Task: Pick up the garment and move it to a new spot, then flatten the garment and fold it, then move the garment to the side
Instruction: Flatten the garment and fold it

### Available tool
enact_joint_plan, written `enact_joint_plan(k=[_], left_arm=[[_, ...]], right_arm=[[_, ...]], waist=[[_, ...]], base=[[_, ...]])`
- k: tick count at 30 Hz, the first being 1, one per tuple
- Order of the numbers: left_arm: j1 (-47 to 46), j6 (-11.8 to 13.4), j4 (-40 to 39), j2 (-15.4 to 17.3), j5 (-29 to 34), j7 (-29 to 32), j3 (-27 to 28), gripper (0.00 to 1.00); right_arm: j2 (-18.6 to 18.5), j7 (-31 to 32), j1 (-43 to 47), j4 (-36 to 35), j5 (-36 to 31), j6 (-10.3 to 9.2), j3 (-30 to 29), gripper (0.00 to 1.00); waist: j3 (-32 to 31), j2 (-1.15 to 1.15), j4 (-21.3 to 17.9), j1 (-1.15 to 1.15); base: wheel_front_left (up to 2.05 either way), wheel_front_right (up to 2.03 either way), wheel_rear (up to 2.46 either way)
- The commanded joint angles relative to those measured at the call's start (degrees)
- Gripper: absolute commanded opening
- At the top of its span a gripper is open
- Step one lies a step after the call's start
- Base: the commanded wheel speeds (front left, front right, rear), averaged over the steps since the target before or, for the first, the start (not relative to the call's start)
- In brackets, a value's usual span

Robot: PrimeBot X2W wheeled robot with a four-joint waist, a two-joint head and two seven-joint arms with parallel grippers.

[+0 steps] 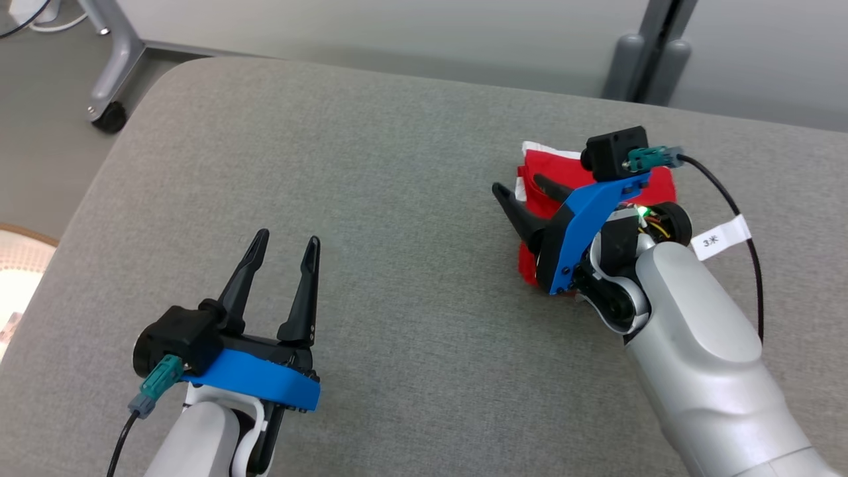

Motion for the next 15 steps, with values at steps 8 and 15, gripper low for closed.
enact_joint_plan(k=[8, 15], left_arm=[[2.2, -0.4, -0.3, 0.7, 0.2, -0.1, 0.8, 1.0], [1.8, -0.4, 0.2, 1.0, 0.2, -0.1, -0.4, 1.0]], right_arm=[[-3.9, -4.7, 5.0, -7.8, -2.7, 0.01, -5.9, 1.0], [-7.8, -7.8, 11.9, -8.7, -11.7, 0.01, -16.9, 1.0]], waist=[[-3.3, 0.0, -4.3, 0.0], [-3.8, 0.0, -4.9, 0.0]], base=[[0.0, 0.0, 0.0], [0.0, 0.0, 0.0]])
